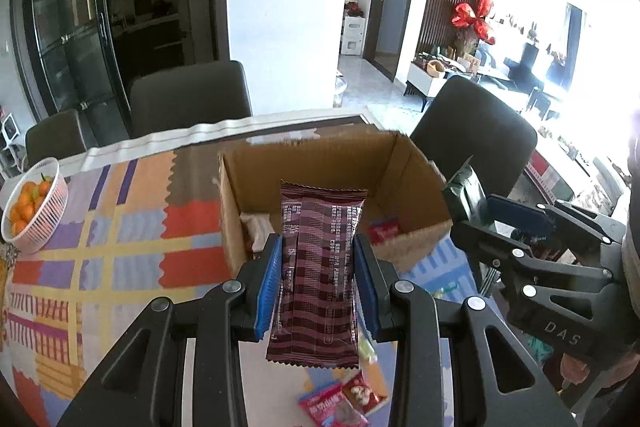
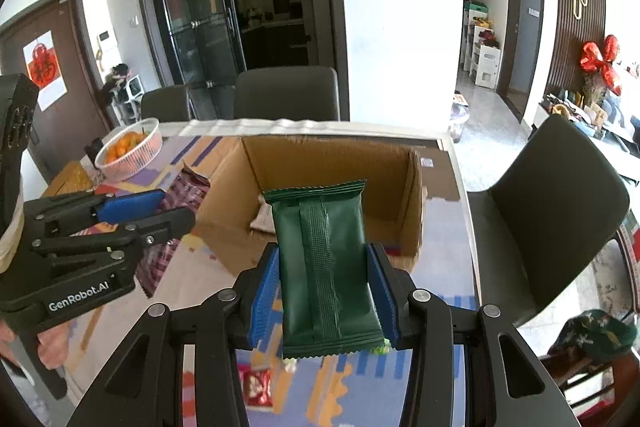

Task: Organize snacks
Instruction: 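Carry the chocolate bar and green bag over the box with both tools, then open both tools to drop the bar and bag into the box, then grasp the white wrapped candy with the left tool while the right tool grasps the green lollipop, then carry the candy and lollipop over the box with both tools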

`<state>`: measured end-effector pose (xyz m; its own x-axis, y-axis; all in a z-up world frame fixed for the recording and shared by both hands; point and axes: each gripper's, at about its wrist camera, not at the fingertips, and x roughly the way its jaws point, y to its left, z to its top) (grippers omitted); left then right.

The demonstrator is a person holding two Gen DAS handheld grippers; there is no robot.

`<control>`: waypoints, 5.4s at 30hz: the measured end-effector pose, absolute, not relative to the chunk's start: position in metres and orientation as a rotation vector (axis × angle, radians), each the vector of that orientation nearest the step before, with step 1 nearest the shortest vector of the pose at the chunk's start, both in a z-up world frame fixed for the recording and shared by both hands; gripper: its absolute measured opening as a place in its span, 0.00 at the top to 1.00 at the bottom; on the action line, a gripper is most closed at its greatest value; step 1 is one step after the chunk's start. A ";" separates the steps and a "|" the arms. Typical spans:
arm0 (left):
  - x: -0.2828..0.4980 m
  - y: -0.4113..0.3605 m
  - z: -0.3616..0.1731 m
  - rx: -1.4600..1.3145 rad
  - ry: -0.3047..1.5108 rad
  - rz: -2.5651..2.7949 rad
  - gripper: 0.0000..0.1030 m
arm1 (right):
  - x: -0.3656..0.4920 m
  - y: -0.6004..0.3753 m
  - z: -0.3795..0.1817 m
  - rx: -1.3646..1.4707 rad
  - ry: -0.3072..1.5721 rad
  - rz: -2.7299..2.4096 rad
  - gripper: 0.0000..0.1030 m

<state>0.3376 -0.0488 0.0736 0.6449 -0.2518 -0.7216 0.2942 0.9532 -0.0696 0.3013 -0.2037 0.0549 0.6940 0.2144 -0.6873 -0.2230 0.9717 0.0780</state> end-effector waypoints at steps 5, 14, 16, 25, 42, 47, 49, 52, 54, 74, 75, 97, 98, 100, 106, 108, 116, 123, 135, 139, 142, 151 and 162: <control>0.359 -0.053 0.075 0.088 0.804 -0.291 0.66 | 0.323 -0.203 0.059 0.002 0.769 0.246 0.57; 0.399 -0.055 0.072 0.063 0.825 -0.262 0.65 | 0.363 -0.204 0.055 0.005 0.794 0.236 0.57; 0.405 -0.059 0.069 0.078 0.835 -0.262 0.65 | 0.369 -0.205 0.052 0.016 0.798 0.234 0.57; 0.412 -0.061 0.064 0.121 0.831 -0.178 0.45 | 0.383 -0.205 0.046 0.000 0.794 0.214 0.52; 0.322 -0.068 0.063 0.138 0.770 -0.260 0.42 | 0.299 -0.224 0.049 -0.056 0.686 0.158 0.42; 0.296 -0.077 0.054 0.135 0.772 -0.280 0.42 | 0.275 -0.234 0.044 -0.041 0.682 0.161 0.42; 0.286 -0.082 0.047 0.143 0.781 -0.289 0.42 | 0.266 -0.238 0.041 -0.041 0.679 0.156 0.42; 0.274 -0.089 0.037 0.151 0.797 -0.301 0.42 | 0.253 -0.244 0.033 -0.041 0.691 0.155 0.42; 0.267 -0.092 0.029 0.156 0.809 -0.312 0.42 | 0.245 -0.247 0.026 -0.042 0.700 0.157 0.42; 0.253 -0.106 -0.068 0.158 0.976 -0.376 0.42 | 0.228 -0.257 -0.054 -0.050 0.850 0.157 0.42; 0.255 -0.106 -0.073 0.157 0.985 -0.376 0.42 | 0.229 -0.257 -0.057 -0.051 0.857 0.153 0.42; 0.295 -0.117 -0.134 0.088 1.123 -0.337 0.54 | 0.282 -0.264 -0.120 0.063 0.985 0.158 0.43; 0.296 -0.118 -0.135 0.089 1.125 -0.336 0.54 | 0.285 -0.264 -0.121 0.065 0.985 0.157 0.43; 0.297 -0.122 -0.136 0.104 1.114 -0.329 0.57 | 0.289 -0.264 -0.123 0.064 0.987 0.152 0.43; 0.299 -0.129 -0.137 0.155 1.089 -0.315 0.75 | 0.302 -0.258 -0.127 0.050 0.999 0.151 0.49; 0.300 -0.130 -0.137 0.155 1.085 -0.318 0.78 | 0.304 -0.255 -0.130 0.040 1.003 0.149 0.51; 0.304 -0.124 -0.137 0.123 1.091 -0.321 0.78 | 0.309 -0.251 -0.137 0.027 1.015 0.139 0.69; 0.303 -0.110 -0.128 0.098 1.085 -0.315 0.79 | 0.303 -0.248 -0.133 0.009 1.002 0.149 0.75; 0.278 -0.094 -0.084 0.055 0.996 -0.343 0.79 | 0.269 -0.236 -0.089 0.009 0.908 0.183 0.74; 0.268 -0.091 -0.065 0.049 0.955 -0.348 0.79 | 0.256 -0.235 -0.072 0.013 0.871 0.192 0.74; 0.259 -0.087 -0.048 0.042 0.922 -0.350 0.79 | 0.249 -0.232 -0.056 0.012 0.839 0.195 0.74; 0.251 -0.081 -0.004 0.039 0.824 -0.355 0.79 | 0.232 -0.223 -0.009 0.003 0.733 0.213 0.75; 0.266 -0.067 0.045 0.038 0.713 -0.319 0.79 | 0.248 -0.207 0.037 -0.010 0.648 0.233 0.74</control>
